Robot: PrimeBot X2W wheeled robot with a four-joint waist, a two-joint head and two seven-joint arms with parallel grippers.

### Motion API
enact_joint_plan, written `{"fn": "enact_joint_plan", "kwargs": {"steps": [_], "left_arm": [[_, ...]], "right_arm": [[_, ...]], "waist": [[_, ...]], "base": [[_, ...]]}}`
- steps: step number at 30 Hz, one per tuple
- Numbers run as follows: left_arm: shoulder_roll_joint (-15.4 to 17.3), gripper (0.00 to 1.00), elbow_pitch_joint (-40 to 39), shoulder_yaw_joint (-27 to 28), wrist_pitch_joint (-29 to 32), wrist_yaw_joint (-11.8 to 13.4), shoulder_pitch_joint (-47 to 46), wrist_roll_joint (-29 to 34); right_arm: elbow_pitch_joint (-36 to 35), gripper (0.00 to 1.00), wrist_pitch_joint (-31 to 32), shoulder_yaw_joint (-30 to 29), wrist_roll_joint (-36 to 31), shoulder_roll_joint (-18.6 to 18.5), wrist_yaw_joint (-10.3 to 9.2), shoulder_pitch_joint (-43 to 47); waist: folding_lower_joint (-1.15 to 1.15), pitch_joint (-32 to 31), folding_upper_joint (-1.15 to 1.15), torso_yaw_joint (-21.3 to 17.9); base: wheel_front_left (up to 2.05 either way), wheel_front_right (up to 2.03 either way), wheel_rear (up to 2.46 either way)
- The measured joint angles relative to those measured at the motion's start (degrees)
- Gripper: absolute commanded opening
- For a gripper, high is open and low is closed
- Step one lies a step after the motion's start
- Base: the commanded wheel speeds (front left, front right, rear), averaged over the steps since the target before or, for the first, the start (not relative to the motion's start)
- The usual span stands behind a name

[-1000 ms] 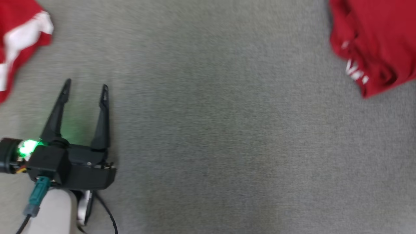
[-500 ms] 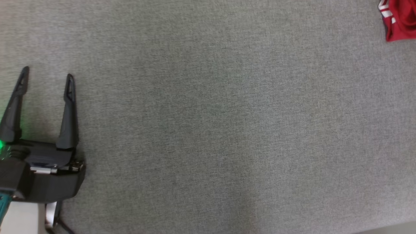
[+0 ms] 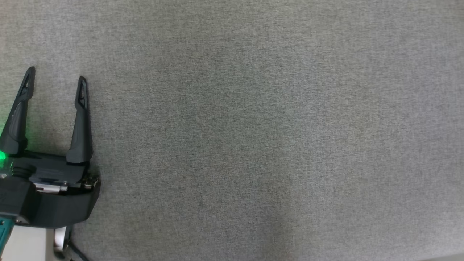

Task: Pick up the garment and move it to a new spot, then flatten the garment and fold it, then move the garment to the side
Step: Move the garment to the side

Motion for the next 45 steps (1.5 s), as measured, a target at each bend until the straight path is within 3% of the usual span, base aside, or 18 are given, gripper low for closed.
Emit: {"fn": "enact_joint_plan", "kwargs": {"steps": [6,19,35,45], "left_arm": [[-0.46,1.00,0.48,-0.33,-0.09,0.52,-0.32,-0.36],[-3.81,1.00,5.33,1.12,0.11,2.71,4.28,-2.52],[-7.37,1.00,7.94,3.28,0.25,3.21,15.10,-3.50],[-8.48,1.00,9.26,2.82,0.25,2.68,18.04,-3.30]], "right_arm": [[0.54,1.00,-2.82,-0.71,-1.59,0.63,0.00,-0.08],[-8.05,1.00,-12.61,1.62,-0.59,7.87,0.00,11.83],[-21.08,1.00,-13.43,-1.87,-2.38,20.68,0.00,37.09],[-27.64,1.00,-12.69,-5.12,-2.92,26.10,0.00,51.02]], "waist": [[0.01,-0.30,0.01,0.61],[0.03,-8.28,0.04,0.87],[0.00,-25.38,0.01,3.19],[0.00,-34.23,0.01,5.42]], "base": [[0.00,0.00,0.00],[0.00,0.00,0.00],[0.00,0.00,0.00],[0.00,0.00,0.00]]}}
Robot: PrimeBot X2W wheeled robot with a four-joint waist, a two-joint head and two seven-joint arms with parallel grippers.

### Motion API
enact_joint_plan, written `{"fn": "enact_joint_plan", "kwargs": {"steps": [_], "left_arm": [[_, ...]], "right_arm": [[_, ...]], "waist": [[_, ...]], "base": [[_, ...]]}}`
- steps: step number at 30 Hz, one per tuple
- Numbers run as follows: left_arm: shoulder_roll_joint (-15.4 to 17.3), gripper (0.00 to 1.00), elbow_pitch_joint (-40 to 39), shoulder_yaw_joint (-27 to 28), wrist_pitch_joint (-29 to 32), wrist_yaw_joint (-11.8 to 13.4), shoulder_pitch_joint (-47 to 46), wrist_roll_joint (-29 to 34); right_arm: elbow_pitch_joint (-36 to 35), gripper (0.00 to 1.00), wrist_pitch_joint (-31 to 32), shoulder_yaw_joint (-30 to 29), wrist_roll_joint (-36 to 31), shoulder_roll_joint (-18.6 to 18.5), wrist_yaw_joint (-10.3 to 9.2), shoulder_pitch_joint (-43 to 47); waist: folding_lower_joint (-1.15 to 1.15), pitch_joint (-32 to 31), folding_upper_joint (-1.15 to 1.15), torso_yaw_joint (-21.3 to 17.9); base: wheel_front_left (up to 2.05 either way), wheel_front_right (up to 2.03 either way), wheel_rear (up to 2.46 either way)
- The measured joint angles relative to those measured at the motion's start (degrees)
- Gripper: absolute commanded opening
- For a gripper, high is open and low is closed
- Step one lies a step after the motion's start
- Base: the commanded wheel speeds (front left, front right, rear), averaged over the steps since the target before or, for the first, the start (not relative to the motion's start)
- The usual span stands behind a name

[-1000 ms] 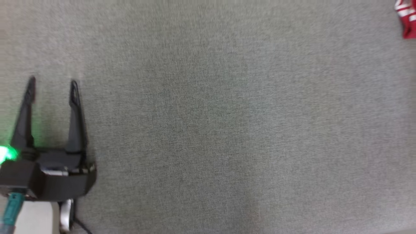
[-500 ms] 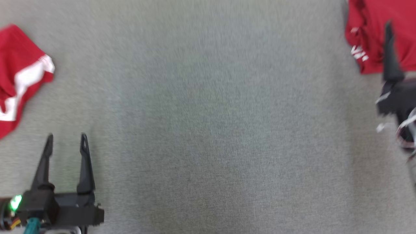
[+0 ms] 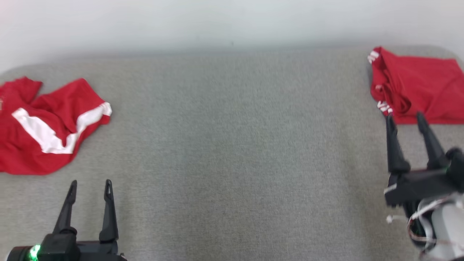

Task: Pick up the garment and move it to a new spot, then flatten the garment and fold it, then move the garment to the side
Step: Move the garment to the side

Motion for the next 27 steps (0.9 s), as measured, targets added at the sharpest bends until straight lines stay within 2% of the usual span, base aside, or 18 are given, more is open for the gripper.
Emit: {"fn": "enact_joint_plan", "kwargs": {"steps": [14,27], "left_arm": [[-0.88,1.00,3.76,-0.03,0.00,-1.44,2.56,-0.76],[-1.65,1.00,5.11,-0.53,0.00,-2.44,4.54,-1.78]], "right_arm": [[-10.91,1.00,3.76,-3.37,-0.71,6.15,0.00,16.42],[-13.02,1.00,4.80,-3.99,-2.89,10.16,0.00,22.58]], "waist": [[0.00,-7.36,0.00,1.91],[0.01,-9.88,0.00,1.58]], "base": [[0.00,0.00,0.00],[0.00,0.00,0.00]]}}
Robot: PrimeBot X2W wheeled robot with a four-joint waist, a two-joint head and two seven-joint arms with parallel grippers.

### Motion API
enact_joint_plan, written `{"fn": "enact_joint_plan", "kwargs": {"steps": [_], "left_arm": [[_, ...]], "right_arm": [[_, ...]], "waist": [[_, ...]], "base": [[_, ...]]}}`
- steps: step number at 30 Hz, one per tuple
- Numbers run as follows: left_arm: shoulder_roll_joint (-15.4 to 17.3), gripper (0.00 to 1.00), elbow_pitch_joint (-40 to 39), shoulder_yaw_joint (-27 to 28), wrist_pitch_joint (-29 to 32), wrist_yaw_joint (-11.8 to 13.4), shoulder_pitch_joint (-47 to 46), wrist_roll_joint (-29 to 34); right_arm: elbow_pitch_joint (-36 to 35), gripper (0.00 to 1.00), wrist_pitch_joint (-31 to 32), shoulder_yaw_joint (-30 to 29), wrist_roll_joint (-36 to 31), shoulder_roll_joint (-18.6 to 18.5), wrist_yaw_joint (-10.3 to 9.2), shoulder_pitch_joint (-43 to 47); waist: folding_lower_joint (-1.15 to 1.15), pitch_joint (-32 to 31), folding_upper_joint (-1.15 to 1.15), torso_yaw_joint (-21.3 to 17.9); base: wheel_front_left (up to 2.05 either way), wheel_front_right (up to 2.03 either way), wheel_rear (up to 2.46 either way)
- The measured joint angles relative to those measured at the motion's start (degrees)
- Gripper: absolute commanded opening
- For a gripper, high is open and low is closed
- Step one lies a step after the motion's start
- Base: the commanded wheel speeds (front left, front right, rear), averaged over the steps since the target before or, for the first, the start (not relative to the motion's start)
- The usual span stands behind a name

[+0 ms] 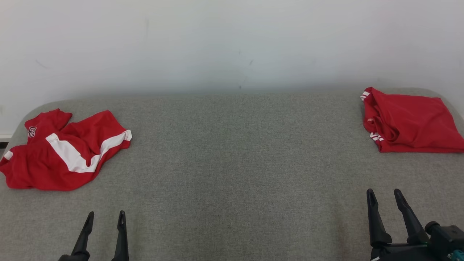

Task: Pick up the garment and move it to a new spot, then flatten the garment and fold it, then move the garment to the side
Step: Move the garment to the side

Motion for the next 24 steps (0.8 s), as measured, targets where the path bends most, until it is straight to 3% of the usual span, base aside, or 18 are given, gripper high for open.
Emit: {"fn": "enact_joint_plan", "kwargs": {"steps": [24], "left_arm": [[-0.03,1.00,1.59,0.25,0.00,-0.57,0.32,-0.48]], "right_arm": [[5.59,1.00,-2.77,2.25,0.32,0.87,0.00,-1.25]], "waist": [[0.01,-0.04,0.01,-0.37]], "base": [[0.00,0.00,0.00]]}}
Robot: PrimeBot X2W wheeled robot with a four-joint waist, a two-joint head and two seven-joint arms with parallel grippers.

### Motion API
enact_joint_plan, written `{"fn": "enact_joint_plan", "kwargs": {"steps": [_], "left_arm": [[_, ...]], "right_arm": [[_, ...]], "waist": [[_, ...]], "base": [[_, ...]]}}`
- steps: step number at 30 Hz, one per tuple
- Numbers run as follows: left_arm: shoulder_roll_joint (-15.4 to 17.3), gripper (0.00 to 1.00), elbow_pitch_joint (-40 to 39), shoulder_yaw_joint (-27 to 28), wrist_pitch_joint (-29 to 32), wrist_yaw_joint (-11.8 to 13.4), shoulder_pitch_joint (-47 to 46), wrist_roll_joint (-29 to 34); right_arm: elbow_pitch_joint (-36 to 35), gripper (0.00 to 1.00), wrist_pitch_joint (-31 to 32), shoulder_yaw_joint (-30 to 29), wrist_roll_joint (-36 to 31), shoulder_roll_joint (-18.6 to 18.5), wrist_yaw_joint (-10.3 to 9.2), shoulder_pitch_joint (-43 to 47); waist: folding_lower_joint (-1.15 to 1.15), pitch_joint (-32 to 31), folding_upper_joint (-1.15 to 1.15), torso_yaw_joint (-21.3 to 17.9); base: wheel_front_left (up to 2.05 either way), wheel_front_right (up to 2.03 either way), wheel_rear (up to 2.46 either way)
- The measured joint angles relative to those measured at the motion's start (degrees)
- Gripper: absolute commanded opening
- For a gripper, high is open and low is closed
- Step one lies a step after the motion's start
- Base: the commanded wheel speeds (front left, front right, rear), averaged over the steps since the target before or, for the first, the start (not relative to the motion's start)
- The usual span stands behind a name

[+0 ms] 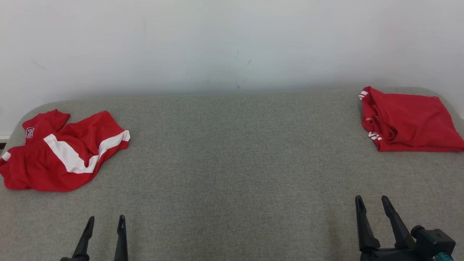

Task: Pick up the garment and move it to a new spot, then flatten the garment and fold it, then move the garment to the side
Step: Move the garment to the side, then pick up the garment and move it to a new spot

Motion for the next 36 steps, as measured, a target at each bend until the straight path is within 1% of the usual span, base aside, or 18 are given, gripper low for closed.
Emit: {"fn": "enact_joint_plan", "kwargs": {"steps": [10,17,23,27,36], "left_arm": [[0.01,1.00,0.56,0.29,0.00,-0.03,-0.10,-0.12],[-0.04,1.00,1.51,0.46,0.00,-0.07,-0.67,-0.10],[0.03,1.00,1.93,0.86,0.00,0.01,-1.27,0.09],[0.51,1.00,2.24,1.55,0.00,0.07,-1.45,0.07],[0.57,1.00,1.86,3.25,0.00,1.04,-0.60,0.16]], "right_arm": [[0.74,1.00,-0.41,0.22,-0.34,0.07,0.00,-0.25],[0.83,1.00,-0.38,0.45,-0.41,0.13,0.00,-0.23],[0.96,1.00,-0.34,0.41,-0.41,0.31,0.00,-0.10],[1.23,1.00,-0.40,0.54,-0.41,0.54,0.00,-0.13],[2.00,1.00,-0.38,1.16,-0.43,0.73,0.00,-0.34]], "waist": [[0.00,0.19,0.00,0.66],[0.00,0.20,0.00,2.79],[0.00,0.19,0.00,6.40],[0.00,0.28,0.00,9.54],[0.00,0.14,0.00,17.18]], "base": [[0.00,0.00,0.00],[0.00,0.00,0.00],[0.00,0.00,0.00],[0.00,0.00,0.00],[0.00,0.00,0.00]]}}
